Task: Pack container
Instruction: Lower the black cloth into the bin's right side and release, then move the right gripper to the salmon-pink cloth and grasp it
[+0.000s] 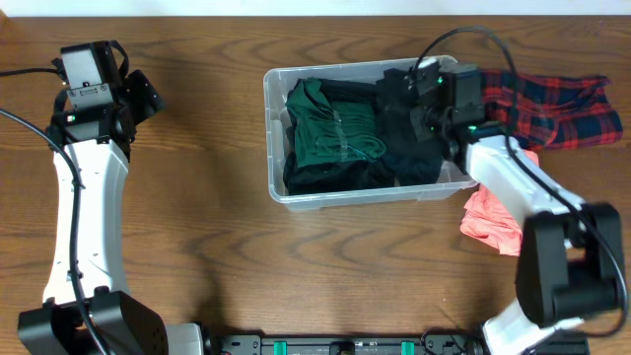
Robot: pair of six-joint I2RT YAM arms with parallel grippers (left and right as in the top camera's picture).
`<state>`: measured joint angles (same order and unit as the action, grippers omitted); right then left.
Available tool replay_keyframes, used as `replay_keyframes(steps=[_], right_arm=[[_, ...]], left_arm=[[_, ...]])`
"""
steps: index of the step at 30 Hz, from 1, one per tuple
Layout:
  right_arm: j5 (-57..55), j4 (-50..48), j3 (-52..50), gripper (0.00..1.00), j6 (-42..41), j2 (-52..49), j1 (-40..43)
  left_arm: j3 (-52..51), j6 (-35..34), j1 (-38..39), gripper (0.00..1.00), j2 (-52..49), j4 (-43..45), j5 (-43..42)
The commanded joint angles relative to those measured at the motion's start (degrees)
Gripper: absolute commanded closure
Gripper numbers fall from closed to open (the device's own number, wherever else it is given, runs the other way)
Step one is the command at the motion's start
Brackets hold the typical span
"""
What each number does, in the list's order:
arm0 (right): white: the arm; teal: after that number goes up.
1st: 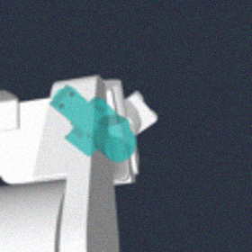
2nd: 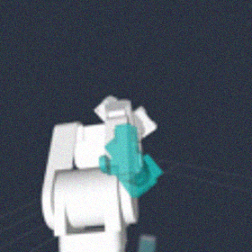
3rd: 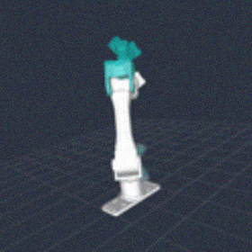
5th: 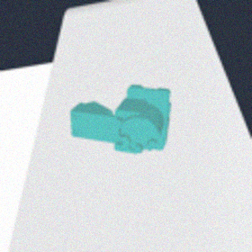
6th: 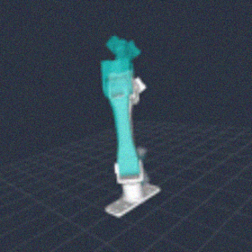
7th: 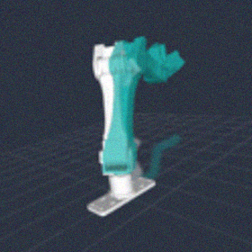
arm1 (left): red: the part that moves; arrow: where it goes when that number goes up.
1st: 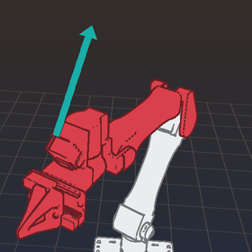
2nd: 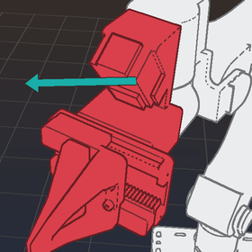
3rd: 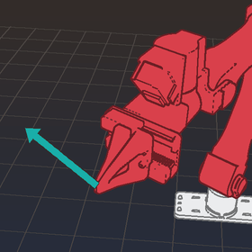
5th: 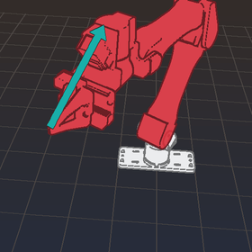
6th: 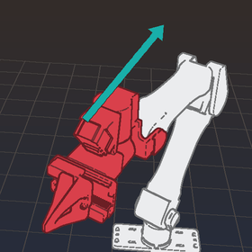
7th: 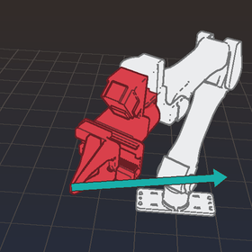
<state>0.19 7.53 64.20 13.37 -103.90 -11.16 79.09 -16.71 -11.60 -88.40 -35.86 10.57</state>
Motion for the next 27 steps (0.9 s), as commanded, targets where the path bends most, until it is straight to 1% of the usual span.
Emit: replay_keyframes(steps=[1,6,10,11,13,15,17,20,23,25,27], right_arm=[[-1.3,0.9,0.9,0.99,-1.4,-2.7,-0.3],[-1.3,1.1,1.8,0.99,-1.8,0.1,-1.3],[-1.5,2.4,3.1,0.98,-3.7,7.5,-2.0],[-1.5,3.0,3.4,0.96,-4.5,9.6,-2.0],[-1.5,4.9,4.2,0.94,-6.0,14.2,-2.0],[-3.6,7.9,4.6,0.94,-7.8,18.6,-1.7],[-7.9,12.1,4.6,0.93,-10.7,22.8,-1.1],[-12.6,21.0,4.6,0.93,-15.9,28.1,0.8],[-12.8,31.5,4.6,0.95,-25.0,32.0,5.7],[-11.7,36.9,4.6,0.95,-28.0,32.9,10.2],[-10.1,40.8,4.5,0.93,-28.8,32.7,15.1]], left_arm=[[0.2,0.1,-0.2,0.02,0.3,-0.2,0.7],[0.2,0.1,-0.2,0.02,0.3,-0.2,0.7],[0.2,0.1,-0.2,0.02,0.3,-0.2,0.7],[0.2,0.1,-0.2,0.02,0.3,-0.2,0.7],[0.2,0.1,-0.2,0.02,0.3,-0.2,0.7],[0.2,0.1,-0.2,0.02,0.3,-0.2,0.7],[0.2,0.1,-0.2,0.02,0.3,-0.2,0.7],[0.2,0.1,-0.2,0.02,0.3,-0.2,0.7],[0.2,0.1,-0.2,0.02,0.3,-0.2,0.7],[0.2,0.1,-0.2,0.02,0.3,-0.2,0.7],[0.2,0.1,-0.2,0.02,0.3,-0.2,0.7]])
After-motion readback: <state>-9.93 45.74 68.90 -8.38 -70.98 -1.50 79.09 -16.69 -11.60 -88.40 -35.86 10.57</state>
